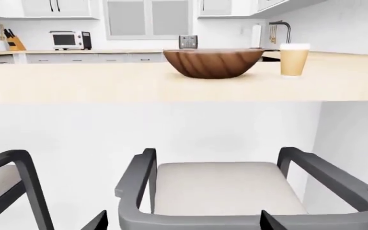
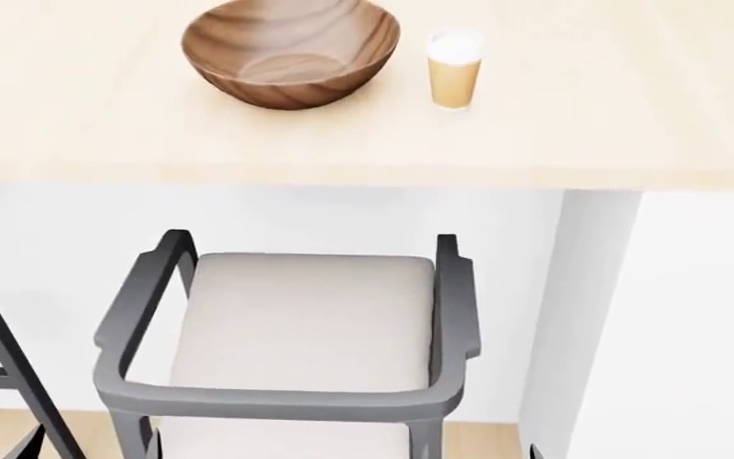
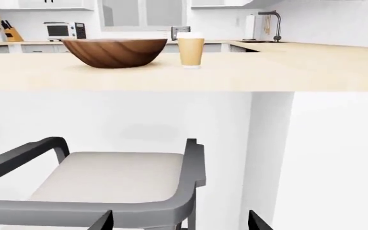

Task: Place the cup inside the bowl on the dining table and move the bowl to any counter.

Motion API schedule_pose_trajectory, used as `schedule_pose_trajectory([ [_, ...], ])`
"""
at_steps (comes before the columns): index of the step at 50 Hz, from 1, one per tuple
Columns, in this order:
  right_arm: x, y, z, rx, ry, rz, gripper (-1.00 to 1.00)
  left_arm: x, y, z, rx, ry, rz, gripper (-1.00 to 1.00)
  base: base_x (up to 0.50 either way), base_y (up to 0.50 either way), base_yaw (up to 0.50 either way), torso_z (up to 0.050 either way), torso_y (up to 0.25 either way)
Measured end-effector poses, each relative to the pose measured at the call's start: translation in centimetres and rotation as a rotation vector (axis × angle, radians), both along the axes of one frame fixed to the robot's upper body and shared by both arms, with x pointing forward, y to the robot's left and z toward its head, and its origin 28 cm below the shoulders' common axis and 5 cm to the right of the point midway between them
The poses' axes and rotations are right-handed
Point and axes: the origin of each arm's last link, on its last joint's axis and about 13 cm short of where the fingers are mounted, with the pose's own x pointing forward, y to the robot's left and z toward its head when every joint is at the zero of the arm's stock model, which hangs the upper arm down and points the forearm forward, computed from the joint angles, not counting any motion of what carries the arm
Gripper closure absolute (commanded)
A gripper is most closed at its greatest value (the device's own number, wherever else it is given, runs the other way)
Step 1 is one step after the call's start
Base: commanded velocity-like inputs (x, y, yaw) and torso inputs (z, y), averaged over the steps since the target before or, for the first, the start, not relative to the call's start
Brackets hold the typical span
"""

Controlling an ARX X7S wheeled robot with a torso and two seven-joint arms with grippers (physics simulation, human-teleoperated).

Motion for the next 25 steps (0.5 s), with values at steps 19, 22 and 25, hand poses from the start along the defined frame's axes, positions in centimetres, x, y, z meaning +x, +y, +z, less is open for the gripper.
schedule_pose_trajectory([
  [19, 0.0, -0.03, 0.02, 0.005, 0.002, -0.003, -1.0, 0.05, -0.11, 0.13, 0.003, -0.005, -0.001, -1.0, 0.0, 0.0, 0.0, 0.036, 0.0],
  [22, -0.01, -0.03, 0.03, 0.008, 0.001, -0.003, -1.0, 0.06, -0.15, 0.21, 0.001, -0.004, -0.001, -1.0, 0.0, 0.0, 0.0, 0.0, 0.0],
  [25, -0.02, -0.04, 0.05, 0.012, 0.0, -0.005, -1.0, 0.01, -0.1, 0.31, -0.005, -0.009, 0.001, -1.0, 0.0, 0.0, 0.0, 0.0, 0.0],
])
